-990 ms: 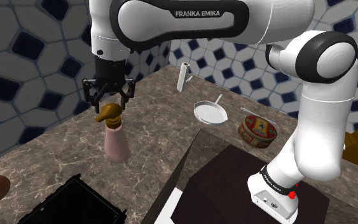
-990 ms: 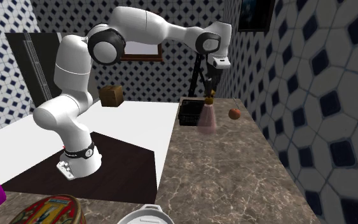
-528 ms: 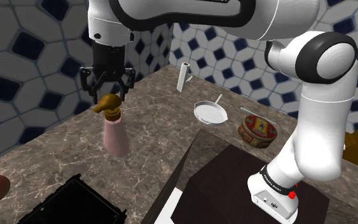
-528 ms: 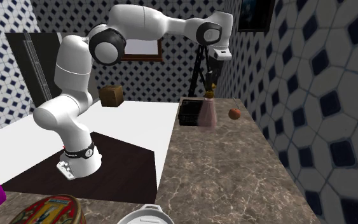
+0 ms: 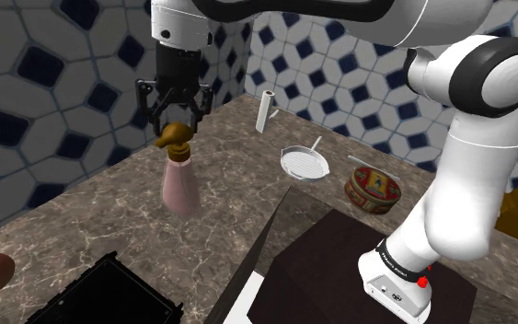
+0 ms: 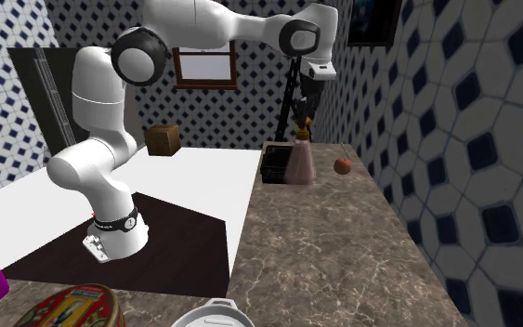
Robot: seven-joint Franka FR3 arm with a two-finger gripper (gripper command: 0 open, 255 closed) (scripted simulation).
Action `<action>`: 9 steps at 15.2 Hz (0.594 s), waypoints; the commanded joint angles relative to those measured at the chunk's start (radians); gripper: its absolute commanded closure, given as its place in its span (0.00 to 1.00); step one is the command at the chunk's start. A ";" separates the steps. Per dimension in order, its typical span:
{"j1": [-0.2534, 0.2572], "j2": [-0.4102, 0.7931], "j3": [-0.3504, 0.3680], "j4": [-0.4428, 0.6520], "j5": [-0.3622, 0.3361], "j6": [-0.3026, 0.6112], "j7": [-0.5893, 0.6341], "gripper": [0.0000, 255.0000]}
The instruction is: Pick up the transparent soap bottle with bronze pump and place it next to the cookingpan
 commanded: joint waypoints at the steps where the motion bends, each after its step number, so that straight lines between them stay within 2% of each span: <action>1: -0.055 -0.069 -0.004 -0.089 0.036 0.020 -0.052 1.00; 9: -0.212 -0.301 -0.063 -0.354 0.157 0.050 -0.272 1.00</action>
